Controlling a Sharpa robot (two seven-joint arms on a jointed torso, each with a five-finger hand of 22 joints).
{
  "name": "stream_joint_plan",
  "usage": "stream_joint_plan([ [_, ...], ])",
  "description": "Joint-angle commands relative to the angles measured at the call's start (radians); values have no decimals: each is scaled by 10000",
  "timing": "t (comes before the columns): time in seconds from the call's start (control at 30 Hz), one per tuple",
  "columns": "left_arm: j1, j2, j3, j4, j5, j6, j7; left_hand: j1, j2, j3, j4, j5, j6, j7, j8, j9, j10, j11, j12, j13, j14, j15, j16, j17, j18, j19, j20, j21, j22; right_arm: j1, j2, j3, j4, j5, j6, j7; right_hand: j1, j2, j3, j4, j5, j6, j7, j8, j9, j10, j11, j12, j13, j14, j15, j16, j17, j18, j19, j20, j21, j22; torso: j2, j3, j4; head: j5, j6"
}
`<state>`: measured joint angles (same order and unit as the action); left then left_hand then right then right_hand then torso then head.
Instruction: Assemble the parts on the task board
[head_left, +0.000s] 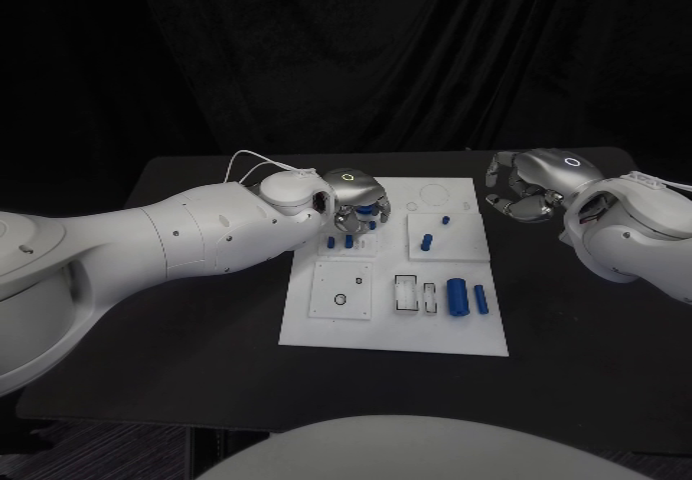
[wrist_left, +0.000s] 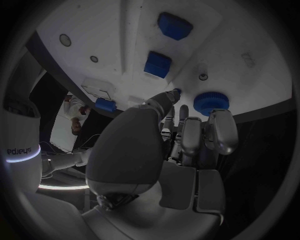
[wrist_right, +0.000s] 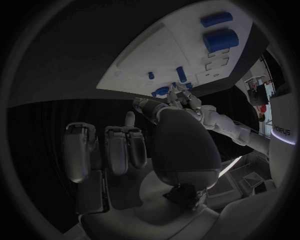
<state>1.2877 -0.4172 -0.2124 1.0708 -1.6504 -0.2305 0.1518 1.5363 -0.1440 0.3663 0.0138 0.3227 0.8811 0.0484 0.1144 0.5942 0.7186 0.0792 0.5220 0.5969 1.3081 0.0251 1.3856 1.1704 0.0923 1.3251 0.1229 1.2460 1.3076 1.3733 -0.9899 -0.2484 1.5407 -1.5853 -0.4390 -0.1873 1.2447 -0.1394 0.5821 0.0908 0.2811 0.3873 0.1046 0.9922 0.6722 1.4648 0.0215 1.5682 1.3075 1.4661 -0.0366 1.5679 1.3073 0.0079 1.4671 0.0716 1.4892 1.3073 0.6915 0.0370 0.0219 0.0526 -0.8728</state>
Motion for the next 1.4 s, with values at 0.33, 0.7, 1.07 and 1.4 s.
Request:
stream_joint_plan([
  [0.33, -59, 135, 10, -230, -28, 205, 188, -112, 24, 92, 11, -117, 77, 10, 54, 44, 226, -42, 80, -5, 32, -48, 14, -66, -118, 126, -36, 112, 1578, -19, -30, 7, 34, -28, -200, 112, 42, -26, 4, -49, 20, 53, 4, -53, -11, 1059, -61, 26, 2633, 1047, -81, 29, 2635, 152, 536, -49, -19, 2331, -21, -2, 31, -31, 2],
  [0.7, -163, 253, 10, -408, -28, 180, 305, -180, 66, 149, 55, -336, 363, 127, 131, 108, 508, -201, 87, -86, 8, -162, -27, -181, -96, 51, -106, 4, 1548, -19, 25, 7, -20, -28, -47, 41, 43, -21, 9, -51, 20, 51, 9, -57, -13, 1059, -58, 26, 2633, 1047, -81, 29, 2635, 161, 516, -50, -53, 2319, -38, 2, 21, -25, 2],
  [1.07, -224, 310, 10, -513, -28, 151, 407, -206, 165, 203, 88, -408, 782, 149, 216, 172, 1089, -369, 117, -195, 61, -296, -12, -209, -110, 93, -201, 28, 1567, -20, 71, 7, -69, -28, 12, 14, 50, -17, 14, -57, 21, 46, 14, -61, -15, 1059, -55, 26, 2633, 1047, -80, 29, 2635, 164, 510, -50, -63, 2315, -33, -3, 13, -1, 2],
  [1.4, -247, 246, 10, -510, -28, -158, 445, -157, 252, 233, 48, -354, 1170, 235, 280, 222, 1661, -535, 88, -305, 145, -438, 16, -206, -142, 217, -298, 151, 1613, -20, 74, 7, -75, -28, 11, 13, 55, -3, 25, -61, 22, 49, 22, -63, -17, 1059, -50, 26, 2633, 1047, -78, 29, 2635, 169, 499, -49, -81, 2309, -28, -1, 17, -9, 2],
])
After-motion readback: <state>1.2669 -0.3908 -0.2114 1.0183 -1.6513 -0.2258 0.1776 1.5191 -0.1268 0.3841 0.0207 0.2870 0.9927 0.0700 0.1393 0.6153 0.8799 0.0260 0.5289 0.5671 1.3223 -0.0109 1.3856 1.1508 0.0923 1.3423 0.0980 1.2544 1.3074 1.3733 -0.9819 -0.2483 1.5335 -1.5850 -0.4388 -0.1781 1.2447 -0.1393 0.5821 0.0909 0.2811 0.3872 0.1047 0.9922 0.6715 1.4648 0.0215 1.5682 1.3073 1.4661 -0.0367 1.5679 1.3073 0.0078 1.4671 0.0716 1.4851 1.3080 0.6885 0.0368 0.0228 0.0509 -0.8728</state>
